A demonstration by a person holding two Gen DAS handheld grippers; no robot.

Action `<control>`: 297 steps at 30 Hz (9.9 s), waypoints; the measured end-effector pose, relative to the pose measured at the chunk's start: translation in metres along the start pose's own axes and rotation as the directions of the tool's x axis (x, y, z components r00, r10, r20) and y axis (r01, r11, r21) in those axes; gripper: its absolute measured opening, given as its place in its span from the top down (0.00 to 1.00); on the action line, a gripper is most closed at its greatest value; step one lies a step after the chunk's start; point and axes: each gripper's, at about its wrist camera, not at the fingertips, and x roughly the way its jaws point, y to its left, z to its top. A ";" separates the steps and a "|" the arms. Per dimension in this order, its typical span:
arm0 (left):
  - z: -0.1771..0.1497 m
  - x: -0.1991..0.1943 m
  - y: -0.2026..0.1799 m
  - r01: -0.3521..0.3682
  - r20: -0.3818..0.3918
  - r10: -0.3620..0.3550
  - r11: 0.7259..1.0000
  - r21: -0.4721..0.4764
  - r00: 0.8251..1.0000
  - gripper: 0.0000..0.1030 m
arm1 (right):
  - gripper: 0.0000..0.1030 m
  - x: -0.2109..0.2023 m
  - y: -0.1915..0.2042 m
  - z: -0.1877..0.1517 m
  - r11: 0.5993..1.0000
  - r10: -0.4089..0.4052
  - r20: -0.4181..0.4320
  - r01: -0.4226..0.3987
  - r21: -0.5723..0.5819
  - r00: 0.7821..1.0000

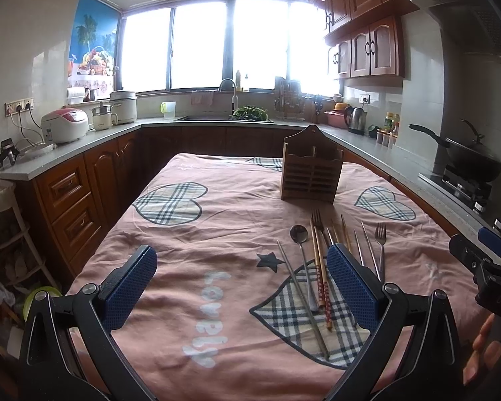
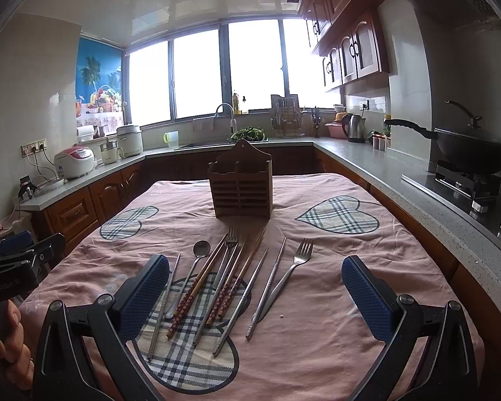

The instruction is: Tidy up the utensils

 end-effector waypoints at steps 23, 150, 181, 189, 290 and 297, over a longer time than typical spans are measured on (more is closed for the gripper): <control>0.002 0.001 0.000 0.003 -0.001 -0.003 1.000 0.000 1.000 0.00 | 0.00 -0.001 0.003 0.000 1.000 0.015 0.008 -0.015 0.000 1.000; 0.107 0.151 -0.011 0.354 -0.244 -0.365 0.931 -0.088 0.898 0.97 | 0.96 0.166 -0.043 0.115 0.961 0.233 -0.217 -0.190 0.201 0.948; 0.249 0.217 -0.025 0.330 0.136 -0.318 0.940 -0.083 0.938 0.97 | 0.96 0.235 -0.057 0.236 0.962 0.161 0.049 -0.168 0.217 0.986; 0.271 0.278 -0.028 0.309 0.189 -0.278 0.938 -0.157 0.942 0.97 | 0.96 0.283 -0.064 0.259 0.967 0.117 0.106 -0.137 0.216 0.988; 0.042 0.211 0.000 0.198 -0.294 -0.248 0.962 -0.189 0.923 0.09 | 0.12 0.158 -0.079 0.039 0.947 0.148 -0.231 -0.070 0.313 0.962; 0.034 0.229 -0.006 0.220 -0.350 -0.261 0.964 -0.153 0.900 0.10 | 0.26 0.171 -0.076 0.034 0.945 0.161 -0.270 -0.070 0.318 0.949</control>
